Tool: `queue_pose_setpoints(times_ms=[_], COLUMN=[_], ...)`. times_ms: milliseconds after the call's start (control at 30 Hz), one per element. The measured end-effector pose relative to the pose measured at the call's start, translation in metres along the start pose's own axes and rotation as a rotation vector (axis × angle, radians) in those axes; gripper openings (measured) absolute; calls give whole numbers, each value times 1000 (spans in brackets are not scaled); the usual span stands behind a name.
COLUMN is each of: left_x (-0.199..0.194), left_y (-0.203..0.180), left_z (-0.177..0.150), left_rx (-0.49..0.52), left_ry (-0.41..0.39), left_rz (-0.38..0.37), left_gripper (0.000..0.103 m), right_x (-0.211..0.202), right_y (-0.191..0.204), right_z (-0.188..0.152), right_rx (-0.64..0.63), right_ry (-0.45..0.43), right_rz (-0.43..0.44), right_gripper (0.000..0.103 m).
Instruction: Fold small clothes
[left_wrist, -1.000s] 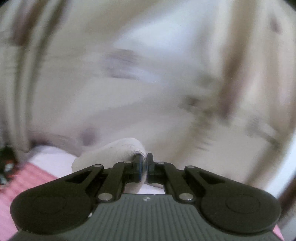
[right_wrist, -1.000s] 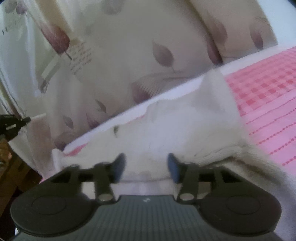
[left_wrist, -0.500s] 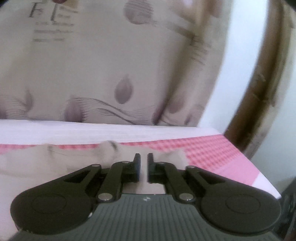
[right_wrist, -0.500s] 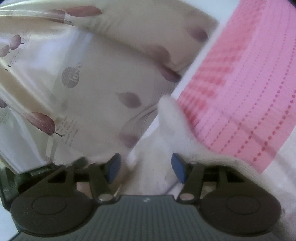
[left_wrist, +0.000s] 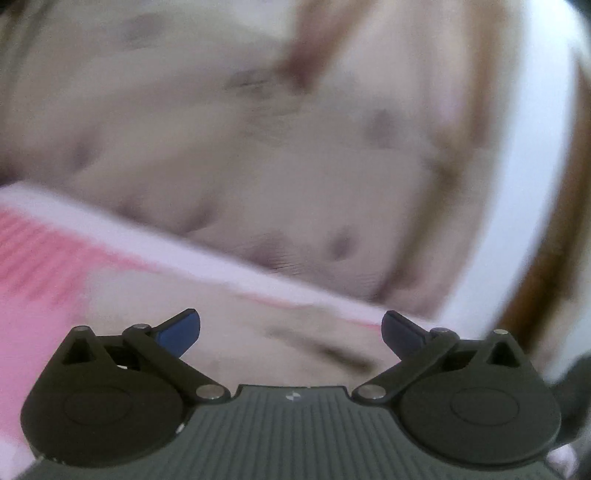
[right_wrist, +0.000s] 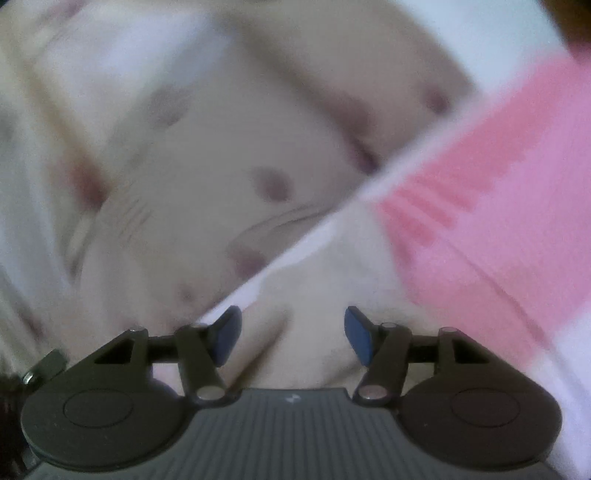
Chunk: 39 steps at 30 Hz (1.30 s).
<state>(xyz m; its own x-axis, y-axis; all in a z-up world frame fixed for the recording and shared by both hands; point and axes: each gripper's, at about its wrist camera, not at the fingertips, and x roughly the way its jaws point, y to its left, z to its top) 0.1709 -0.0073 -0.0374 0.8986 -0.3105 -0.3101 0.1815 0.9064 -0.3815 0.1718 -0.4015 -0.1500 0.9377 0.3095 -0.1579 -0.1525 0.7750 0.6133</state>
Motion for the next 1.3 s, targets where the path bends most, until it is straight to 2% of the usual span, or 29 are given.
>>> queue_pose_setpoints(times_ms=[67, 200, 267, 300, 333, 367, 400, 433, 500, 567, 700, 867, 1000, 1067, 1100, 1200, 1267, 1300], left_x=[9, 18, 24, 23, 24, 23, 25, 25, 25, 24, 23, 23, 23, 22, 22, 22, 24, 24], left_y=[22, 45, 54, 54, 53, 54, 55, 55, 52, 51, 50, 49, 48, 48, 48, 50, 49, 49], left_z=[-7, -20, -18, -18, -18, -19, -18, -18, -19, -20, -20, -19, -19, -19, -19, -20, -19, -19], left_rx=[-37, -57, -103, -96, -89, -87, -88, -89, -90, -81, -76, -72, -64, -65, -65, -76, -72, -68], left_ry=[39, 59, 82, 73, 74, 77, 76, 72, 68, 68, 64, 67, 68, 64, 63, 66, 71, 73], left_rz=[87, 158, 153, 156, 158, 158, 159, 158, 152, 157, 165, 170, 182, 195, 201, 214, 215, 218], left_gripper=[94, 91, 90, 90, 91, 92, 92, 92, 93, 95, 97, 100, 99, 94, 92, 86, 87, 87], right_x=[13, 66, 94, 109, 123, 133, 139, 137, 112, 86, 55, 34, 43, 50, 53, 54, 59, 67], right_y=[41, 111, 137, 146, 147, 142, 132, 120, 85, 45, -29, -72, -76, -73, -69, -60, -65, -69], right_z=[4, -3, -21, -33, -44, -48, -45, -36, -5, 15, 23, 19, 27, 33, 36, 49, 55, 55], right_rx=[-189, -513, -721, -849, -951, -990, -978, -924, -691, -477, -89, 211, 242, 212, 196, 153, 125, 93], right_ry=[45, 172, 224, 244, 258, 275, 293, 277, 184, 141, 163, 107, 102, 115, 111, 51, 38, 53], right_rz=[19, 3, -45, -104, -165, -201, -240, -263, -268, -274, -181, -37, -27, -44, -52, -20, -68, -120], right_gripper=[62, 61, 59, 59, 56, 38, 18, 15, 15, 16, 16, 18, 19, 14, 8, 8, 8, 8])
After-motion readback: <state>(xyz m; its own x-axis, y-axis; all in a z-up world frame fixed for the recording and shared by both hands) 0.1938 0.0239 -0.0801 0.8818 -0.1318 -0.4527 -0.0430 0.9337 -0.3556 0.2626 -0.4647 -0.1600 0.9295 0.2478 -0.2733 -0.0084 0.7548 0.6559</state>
